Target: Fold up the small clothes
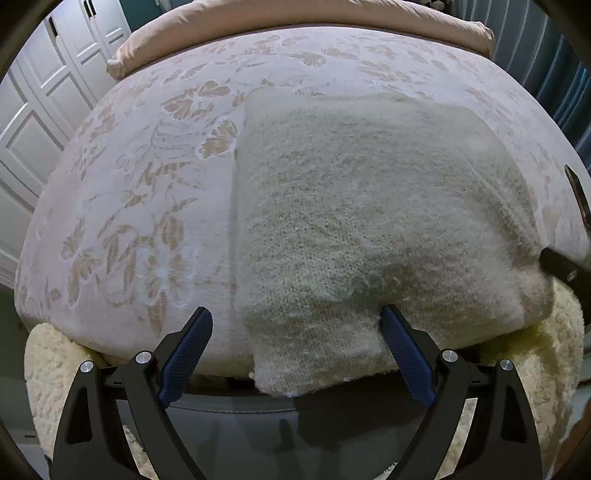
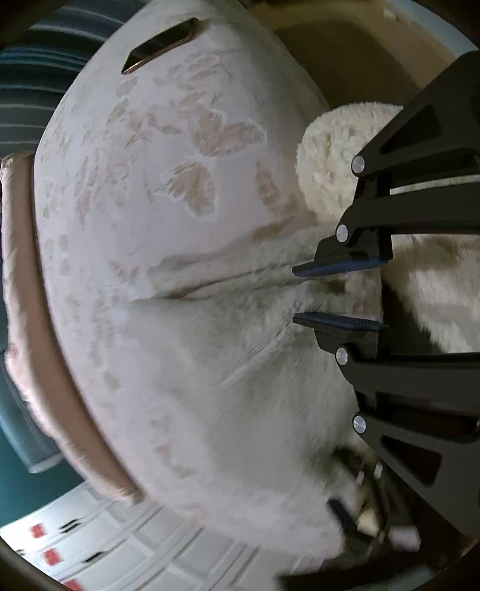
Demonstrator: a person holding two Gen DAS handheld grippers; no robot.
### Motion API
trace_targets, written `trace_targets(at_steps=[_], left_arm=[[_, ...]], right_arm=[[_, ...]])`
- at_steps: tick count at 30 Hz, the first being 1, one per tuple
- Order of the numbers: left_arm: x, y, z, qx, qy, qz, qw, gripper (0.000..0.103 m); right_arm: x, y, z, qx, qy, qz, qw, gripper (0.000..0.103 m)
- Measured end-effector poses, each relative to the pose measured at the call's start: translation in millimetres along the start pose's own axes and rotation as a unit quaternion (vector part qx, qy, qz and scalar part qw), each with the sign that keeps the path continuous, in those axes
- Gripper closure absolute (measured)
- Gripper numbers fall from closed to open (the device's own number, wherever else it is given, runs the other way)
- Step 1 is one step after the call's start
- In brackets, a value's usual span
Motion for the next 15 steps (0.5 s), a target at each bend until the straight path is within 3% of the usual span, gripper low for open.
trace_targets(at_steps=[3,7,8,11,15], left_arm=[[0,2,1,0.002,-0.006,-0.002,1.0,0.012],[2,3,1,-0.004,-0.001,-0.004,1.0,0.01],[2,3,1,-0.004,0.001,-0.006,1.0,0.01],[2,1,0,-0.007,0.003,0.0,1.0,0.01],[3,5,0,-0.003,-0.006,-0.003,1.0,0.01]], right_arm=[[-5,-11,-8,0.008,-0.019,0.023,1.0,0.083],[15,35,0,0.051,-0.045,-0.05,0.996,0.084],[19,39,2,0.042,-0.029,-0.057,0.997,0.083],[11,22,-2,0.02,-0.008,-0.037,0.999,0.081],[8,16,-4,0.025,-0.024,-0.03,0.999,0.077]])
Point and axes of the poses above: each gripper's, at about its wrist camera, not at the fingertips, and y roughly the way its jaws point, z to its right, x to its underside, the point moved 10 cm from there along y, roughly the way its jaws point, and after that the axes turned 4 degrees about -z, right-handed, at the moved point
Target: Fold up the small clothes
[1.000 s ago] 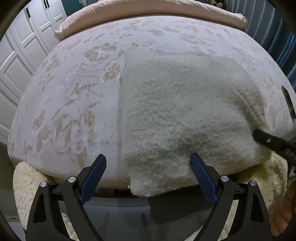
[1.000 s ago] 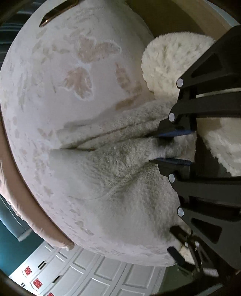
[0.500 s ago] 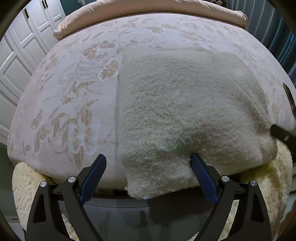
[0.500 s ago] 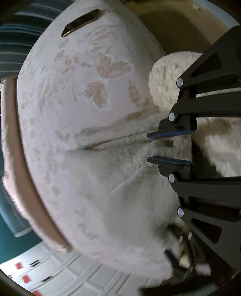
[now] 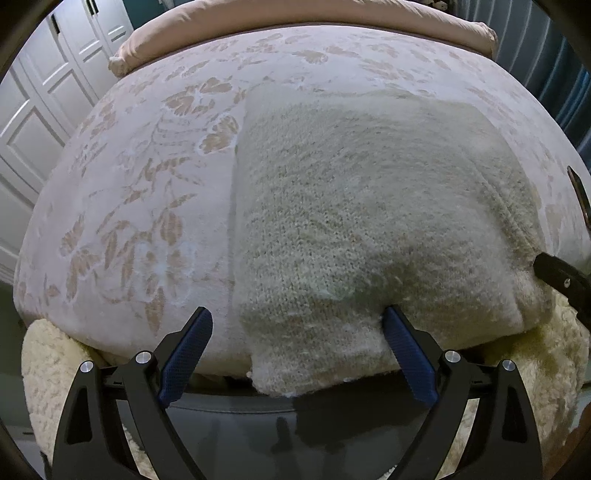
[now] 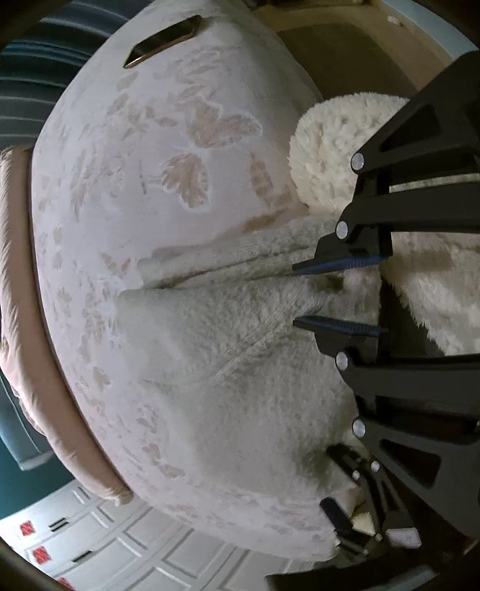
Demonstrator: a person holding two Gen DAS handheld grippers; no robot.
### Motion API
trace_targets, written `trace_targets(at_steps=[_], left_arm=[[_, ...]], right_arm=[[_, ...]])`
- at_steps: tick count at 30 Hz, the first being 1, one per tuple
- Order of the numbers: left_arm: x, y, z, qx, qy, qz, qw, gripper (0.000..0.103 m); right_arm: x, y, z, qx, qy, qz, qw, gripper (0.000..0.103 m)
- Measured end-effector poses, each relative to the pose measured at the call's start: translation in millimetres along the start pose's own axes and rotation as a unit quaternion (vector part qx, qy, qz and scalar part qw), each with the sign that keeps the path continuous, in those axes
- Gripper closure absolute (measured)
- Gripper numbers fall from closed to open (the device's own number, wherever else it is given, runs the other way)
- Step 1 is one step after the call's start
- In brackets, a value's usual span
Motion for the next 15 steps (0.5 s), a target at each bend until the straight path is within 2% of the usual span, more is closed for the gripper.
trace_targets(at_steps=[3,6,8,12,13,14,15], left_arm=[[0,-2,1,-0.003,0.005,0.001,1.0,0.01],[1,-4,0,-0.004,0.007,0.005,1.0,0.01],[2,-4,0,-0.001,0.002,0.003,1.0,0.01],[2,-5,0,-0.002,0.005,0.004,1.0,0.011],[2,-6,1,-0.001,0.006,0.004,1.0,0.011],[2,-6,1,0.0,0.006,0.004,1.0,0.011],[3,-7,1,0.001,0.006,0.004,1.0,0.012]], right_arm=[[10,16,5,0.003,0.001,-0.029,1.0,0.074],[1,2,-2,-0.032,0.019,-0.01,0.999,0.072],[-2,2,-5,-0.038,0.019,-0.008,0.999,0.057],[1,25,-3,-0.024,0.017,-0.027,0.999,0.056],[0,28,-4,-0.029,0.021,-0.028,0.999,0.06],[-1,29,-7,-0.038,0.021,-0.029,0.999,0.08],[-3,25,-13,-0.049,0.018,-0.028,0.998,0.087]])
Point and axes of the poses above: each gripper's, at about its wrist camera, not at the fingertips, and y roughly the way its jaws point, z to its right, x to its underside, the point moved 10 cm from there along y, roughly the way its jaws point, and after that the axes turned 4 degrees about -z, right-handed, at the moved point
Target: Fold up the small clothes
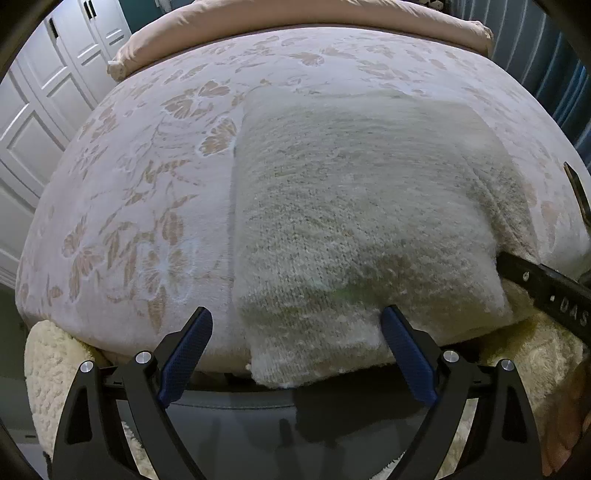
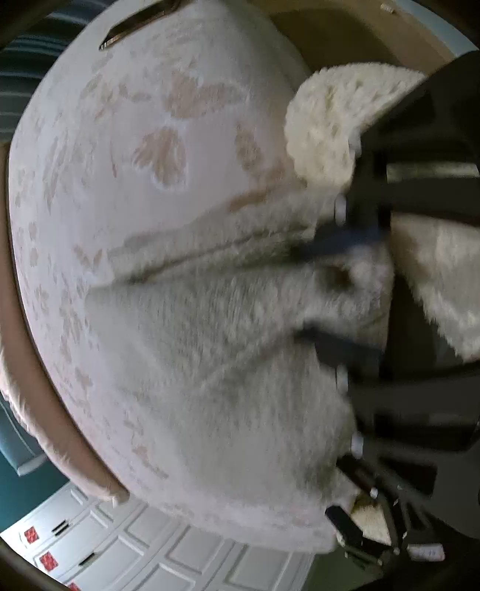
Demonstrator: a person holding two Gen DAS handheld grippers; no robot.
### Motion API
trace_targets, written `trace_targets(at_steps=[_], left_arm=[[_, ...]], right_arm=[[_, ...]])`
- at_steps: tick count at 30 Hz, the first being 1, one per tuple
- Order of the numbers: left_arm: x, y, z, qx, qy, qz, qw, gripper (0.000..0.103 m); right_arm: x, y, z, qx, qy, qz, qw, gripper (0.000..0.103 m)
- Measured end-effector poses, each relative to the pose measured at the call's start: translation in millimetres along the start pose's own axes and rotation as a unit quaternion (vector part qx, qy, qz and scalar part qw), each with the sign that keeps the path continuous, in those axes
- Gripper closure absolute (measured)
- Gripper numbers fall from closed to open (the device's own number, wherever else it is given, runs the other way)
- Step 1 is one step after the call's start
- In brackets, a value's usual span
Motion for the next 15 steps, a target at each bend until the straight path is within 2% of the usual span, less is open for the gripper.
trace_targets(at_steps=[3,6,8,10,11,13,15], left_arm=[[-2,-6,-1,0.007,-0.009,0.01,0.9999,0.012],[-11,-19,-4,0.016,-0.02,0.037,0.999,0.012],[-14,-16,-3,0.015,-0.018,0.038,0.999,0.012],[-12,-4,-2,0.008,-0.013,0.02,0.9997,0.012],[-10,5,-2,0.008,-0.012,0.007,0.9999,0.012],[-7,9,-3,0.009,-0.01,-0.008,0.9999,0.012],[-9,5,-9,0.011,-0.015,-0.002,0.9998,0.012]], right_arm=[[-13,-35,-15,-0.014,-0.022,0.054,0.998,0.09],[-26,-76,-28,-0.032,-0.032,0.106,0.993,0.09],[-24,-61,-19,-0.007,-0.038,0.092,0.995,0.09],[-10,-13,2,0.036,-0.041,0.029,0.998,0.089],[1,14,11,0.033,-0.028,-0.013,0.999,0.088],[3,9,12,0.007,-0.006,-0.004,1.0,0.084],[-5,-12,8,0.006,-0.002,0.016,1.0,0.076]])
Point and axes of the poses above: each gripper's, at about its wrist camera, not at the fingertips, and y roughly the way its jaws point, z to its right, x to its underside, the point moved 10 cm from there along y, roughly the way its jaws point, and after that the axes turned 4 degrees about -z, right-handed, at the moved point
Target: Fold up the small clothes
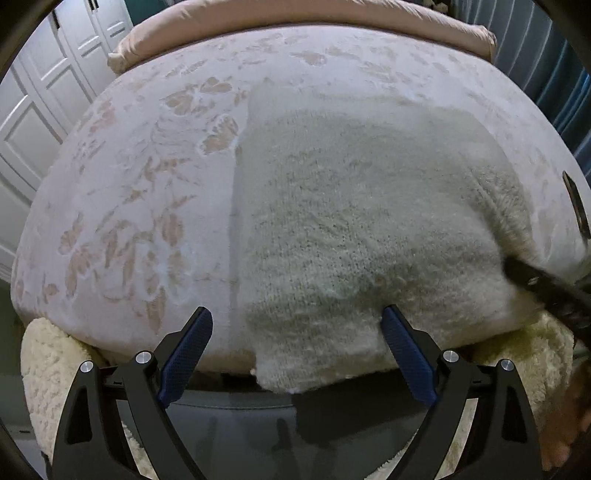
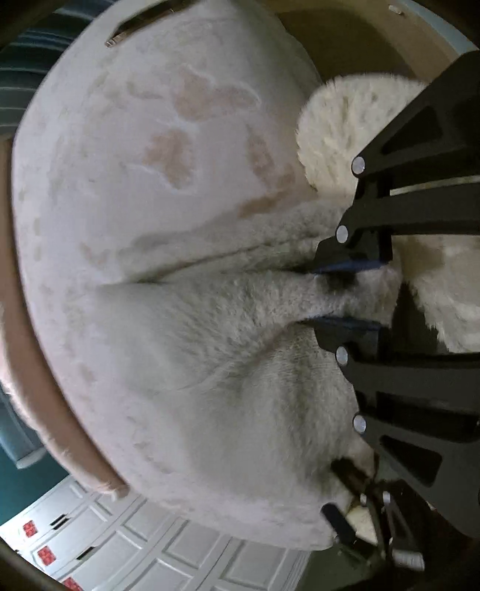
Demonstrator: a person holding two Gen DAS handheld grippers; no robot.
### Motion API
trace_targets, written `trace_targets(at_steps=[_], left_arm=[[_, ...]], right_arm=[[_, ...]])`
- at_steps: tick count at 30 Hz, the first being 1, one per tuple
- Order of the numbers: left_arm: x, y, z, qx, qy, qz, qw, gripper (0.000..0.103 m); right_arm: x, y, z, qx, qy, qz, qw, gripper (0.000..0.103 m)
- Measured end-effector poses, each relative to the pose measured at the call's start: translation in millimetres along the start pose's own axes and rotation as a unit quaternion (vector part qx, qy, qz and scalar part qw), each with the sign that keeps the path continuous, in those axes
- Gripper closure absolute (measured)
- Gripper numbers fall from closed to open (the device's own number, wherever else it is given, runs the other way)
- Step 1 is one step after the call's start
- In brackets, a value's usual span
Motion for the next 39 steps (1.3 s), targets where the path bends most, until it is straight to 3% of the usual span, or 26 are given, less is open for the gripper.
trace_targets(at_steps=[2,4,7,12,16,19,22,28,35,39], left_arm=[[-4,-2,-3,0.017,-0.014,-0.003,0.9997,0.011],[-10,0,-7,0.037,-0.036,-0.013,0.9986,0.011],[-18,1,-14,0.049,-0.062,-0.02,0.9967,0.01],[-33,15,-14,0.046,-0.067,-0.035,0.9961,0.006],[-38,23,-9,0.032,-0.058,-0.033,0.9973,0.005],[-42,29,-6,0.03,-0.058,-0.031,0.9974,0.005],[-42,32,-6,0.034,-0.063,-0.031,0.997,0.005],[-45,25,-5,0.061,-0.077,-0.029,0.9948,0.005],[-48,43,2,0.086,-0.076,-0.057,0.9917,0.005],[-52,49,8,0.094,-0.06,-0.054,0.9923,0.005]], right_arm=[[-9,-16,0,0.002,0.006,0.024,1.0,0.045],[-20,-22,6,0.014,0.003,0.046,0.999,0.033],[-21,-7,15,0.019,0.011,0.024,0.999,0.032],[-15,28,21,-0.025,0.041,-0.021,0.999,0.029],[-11,39,20,-0.034,0.046,-0.02,0.998,0.02],[-5,42,25,-0.066,0.069,-0.027,0.995,0.018],[-7,43,23,-0.072,0.062,-0.025,0.995,0.016],[-8,44,18,-0.094,0.055,-0.021,0.994,0.016],[-19,55,7,-0.11,0.043,-0.026,0.993,0.013],[-22,60,2,-0.107,0.037,-0.026,0.993,0.01]])
Point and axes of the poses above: each gripper's, at about its wrist camera, not at the fingertips, and y roughly the way its jaws point, z to its right, x to its underside, the point moved 10 cm from there along y, roughly the way its jaws point, and after that the axes turned 4 degrees about -z, right-handed, at the moved point
